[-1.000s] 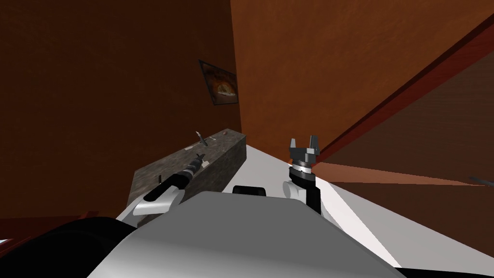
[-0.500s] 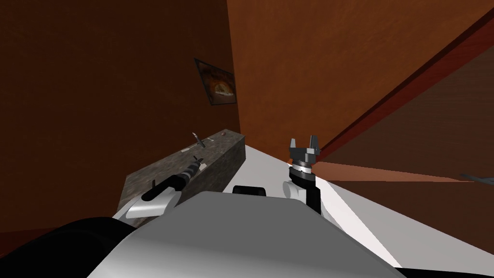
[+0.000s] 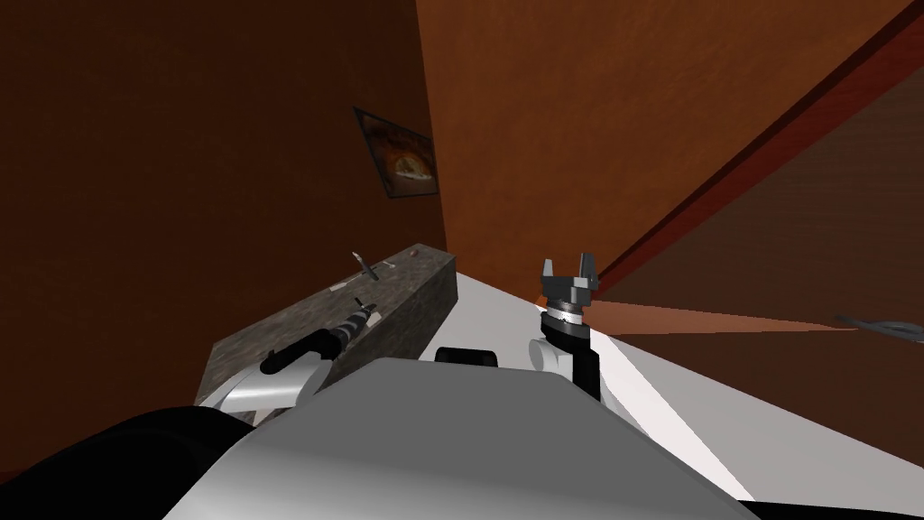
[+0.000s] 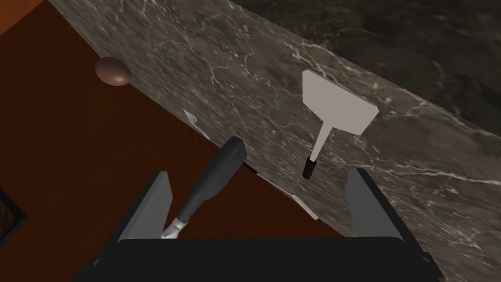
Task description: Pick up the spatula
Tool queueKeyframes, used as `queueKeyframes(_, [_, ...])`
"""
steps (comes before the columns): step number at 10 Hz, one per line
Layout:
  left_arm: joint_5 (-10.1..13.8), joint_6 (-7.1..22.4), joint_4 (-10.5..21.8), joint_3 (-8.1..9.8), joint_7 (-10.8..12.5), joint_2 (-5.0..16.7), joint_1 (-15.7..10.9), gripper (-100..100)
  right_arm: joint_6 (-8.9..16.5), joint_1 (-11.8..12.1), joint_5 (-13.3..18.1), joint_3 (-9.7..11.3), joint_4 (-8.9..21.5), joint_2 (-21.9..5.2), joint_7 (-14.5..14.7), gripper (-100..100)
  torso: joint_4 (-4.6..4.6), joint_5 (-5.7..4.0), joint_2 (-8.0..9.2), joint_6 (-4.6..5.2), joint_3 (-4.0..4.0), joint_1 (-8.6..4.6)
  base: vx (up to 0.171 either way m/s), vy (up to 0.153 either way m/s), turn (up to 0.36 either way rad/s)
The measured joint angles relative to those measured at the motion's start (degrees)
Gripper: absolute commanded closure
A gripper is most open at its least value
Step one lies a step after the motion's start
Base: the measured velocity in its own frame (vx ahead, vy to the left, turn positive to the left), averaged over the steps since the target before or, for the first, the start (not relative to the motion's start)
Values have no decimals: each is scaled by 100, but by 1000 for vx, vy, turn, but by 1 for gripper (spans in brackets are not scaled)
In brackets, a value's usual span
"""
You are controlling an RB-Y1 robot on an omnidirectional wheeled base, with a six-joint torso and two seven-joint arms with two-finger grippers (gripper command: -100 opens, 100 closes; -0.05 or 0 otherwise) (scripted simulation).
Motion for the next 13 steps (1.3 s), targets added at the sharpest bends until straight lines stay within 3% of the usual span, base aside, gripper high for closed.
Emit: queueKeyframes(13, [475,1909,77,192,-223,389,238,-100,0,0,0,0,0,0,0,0,0,2,2,-1,1,7,50,37,-61])
